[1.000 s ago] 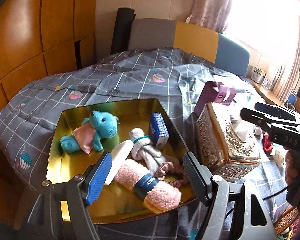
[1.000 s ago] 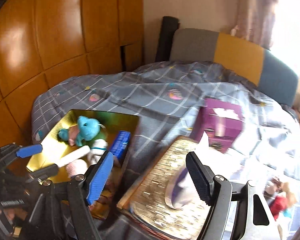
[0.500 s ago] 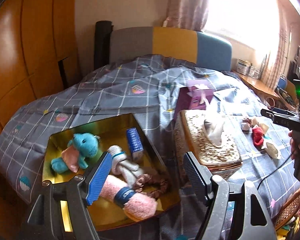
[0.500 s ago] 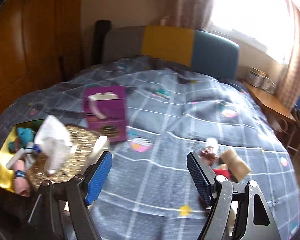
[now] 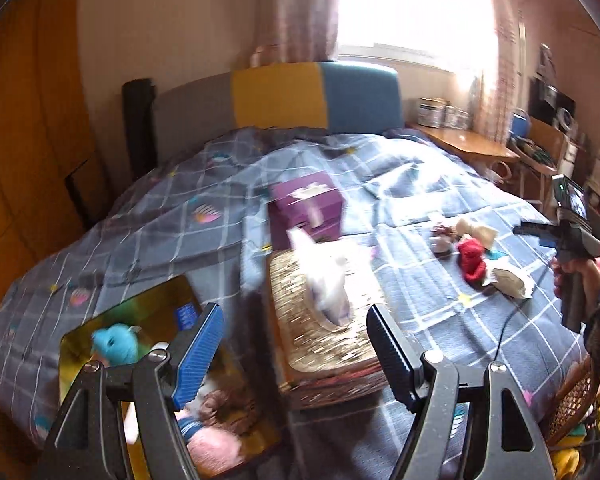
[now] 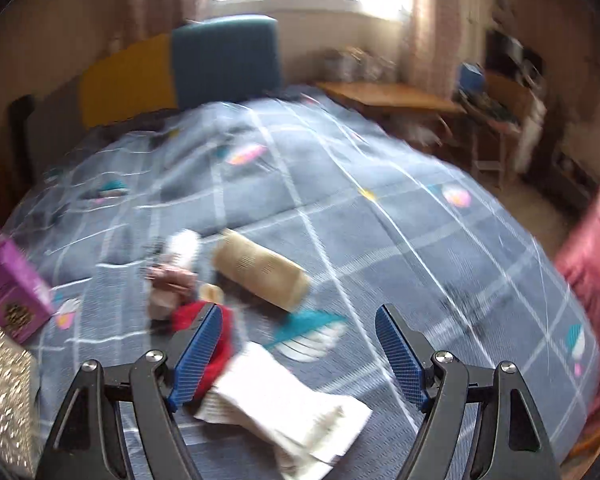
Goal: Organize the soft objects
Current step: 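Move both grippers back toward the remaining items on the bed, then grasp the white knitted pouf with pink scrunchie using the left gripper, then drop the white pouf in the tray with left gripper while right grasps the red sock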
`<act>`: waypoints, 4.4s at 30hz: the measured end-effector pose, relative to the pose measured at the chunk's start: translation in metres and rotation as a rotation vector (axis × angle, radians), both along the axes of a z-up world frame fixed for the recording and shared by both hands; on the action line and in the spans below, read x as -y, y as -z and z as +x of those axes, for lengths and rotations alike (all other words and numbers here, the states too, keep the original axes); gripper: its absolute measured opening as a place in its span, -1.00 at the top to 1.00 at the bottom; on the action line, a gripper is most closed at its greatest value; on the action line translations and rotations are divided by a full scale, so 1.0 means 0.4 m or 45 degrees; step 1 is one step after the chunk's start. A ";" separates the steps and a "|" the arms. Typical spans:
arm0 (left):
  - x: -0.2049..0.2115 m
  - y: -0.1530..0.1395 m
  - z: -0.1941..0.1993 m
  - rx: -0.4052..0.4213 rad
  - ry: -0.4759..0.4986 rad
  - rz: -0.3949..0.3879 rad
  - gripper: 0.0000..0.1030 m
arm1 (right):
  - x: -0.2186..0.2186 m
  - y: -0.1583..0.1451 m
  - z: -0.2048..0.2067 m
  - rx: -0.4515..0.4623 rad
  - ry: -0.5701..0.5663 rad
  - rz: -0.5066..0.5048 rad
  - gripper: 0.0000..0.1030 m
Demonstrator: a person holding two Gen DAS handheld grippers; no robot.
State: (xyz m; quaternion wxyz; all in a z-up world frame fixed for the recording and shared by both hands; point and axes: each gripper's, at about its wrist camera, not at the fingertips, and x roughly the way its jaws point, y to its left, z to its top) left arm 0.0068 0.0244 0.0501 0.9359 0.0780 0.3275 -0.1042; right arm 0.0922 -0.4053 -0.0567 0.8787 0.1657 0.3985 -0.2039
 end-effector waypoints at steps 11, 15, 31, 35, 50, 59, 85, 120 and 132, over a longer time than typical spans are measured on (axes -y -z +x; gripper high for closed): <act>0.275 0.010 0.091 -0.119 0.305 -0.052 -0.21 | 0.070 0.009 -0.033 0.029 0.160 0.169 -0.54; 0.379 0.048 0.146 -0.217 0.355 -0.084 -0.04 | 0.087 0.015 -0.038 0.038 0.183 0.222 -0.54; 0.652 0.239 0.442 -0.495 0.362 -0.066 0.14 | 0.084 0.030 -0.031 0.036 0.125 0.349 -0.55; 0.715 0.272 0.502 -0.499 0.381 -0.018 0.14 | 0.073 0.034 -0.018 0.021 0.080 0.361 -0.55; 0.834 0.402 0.656 -0.615 0.372 0.018 0.14 | 0.053 0.041 0.000 0.007 0.017 0.368 -0.55; 0.701 0.382 0.618 -0.627 0.240 -0.037 0.28 | 0.029 0.050 0.014 -0.034 -0.033 0.301 -0.55; -0.010 -0.089 0.805 -0.214 -0.382 -0.155 0.28 | -0.226 0.200 0.217 -0.313 -0.509 -0.019 0.11; -0.620 0.242 0.003 -0.311 -0.833 -0.409 0.27 | -0.239 0.181 0.183 -0.238 -0.528 -0.169 0.09; -0.621 0.309 -0.006 -0.401 -0.879 -0.303 -0.32 | -0.243 0.182 0.180 -0.238 -0.540 -0.191 0.10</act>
